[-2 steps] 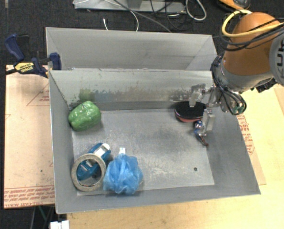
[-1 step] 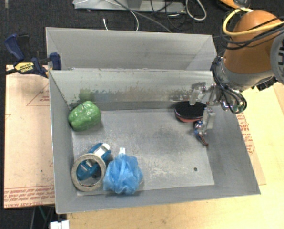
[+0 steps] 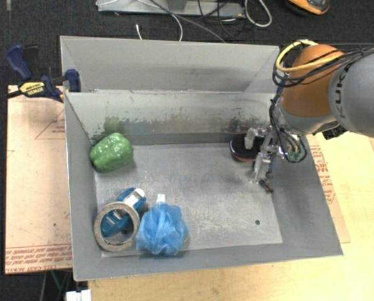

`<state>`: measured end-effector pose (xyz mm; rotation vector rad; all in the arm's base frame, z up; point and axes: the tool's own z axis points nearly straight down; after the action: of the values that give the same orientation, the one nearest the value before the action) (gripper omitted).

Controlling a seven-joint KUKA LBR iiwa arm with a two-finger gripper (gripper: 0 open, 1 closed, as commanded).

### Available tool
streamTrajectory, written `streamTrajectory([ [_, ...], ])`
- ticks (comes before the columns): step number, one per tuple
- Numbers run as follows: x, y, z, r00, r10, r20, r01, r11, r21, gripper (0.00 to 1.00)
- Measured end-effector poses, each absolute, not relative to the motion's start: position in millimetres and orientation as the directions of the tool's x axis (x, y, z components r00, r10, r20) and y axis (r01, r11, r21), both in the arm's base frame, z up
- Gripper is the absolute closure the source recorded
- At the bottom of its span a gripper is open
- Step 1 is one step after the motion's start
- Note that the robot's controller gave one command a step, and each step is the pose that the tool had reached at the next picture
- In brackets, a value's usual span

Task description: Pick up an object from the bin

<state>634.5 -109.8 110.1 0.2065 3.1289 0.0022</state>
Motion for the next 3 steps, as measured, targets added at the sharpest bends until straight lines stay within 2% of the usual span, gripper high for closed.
streamTrajectory([
  [1,645.9,-125.1,140.8,-0.979,0.203,-0.010,0.203,0.979,0.003,0.00],
  [2,633.4,-98.7,102.6,-0.998,0.060,-0.010,0.060,0.998,0.004,0.00],
  [3,652.1,-109.9,77.1,-0.888,0.459,-0.030,0.458,0.889,0.014,0.00],
])
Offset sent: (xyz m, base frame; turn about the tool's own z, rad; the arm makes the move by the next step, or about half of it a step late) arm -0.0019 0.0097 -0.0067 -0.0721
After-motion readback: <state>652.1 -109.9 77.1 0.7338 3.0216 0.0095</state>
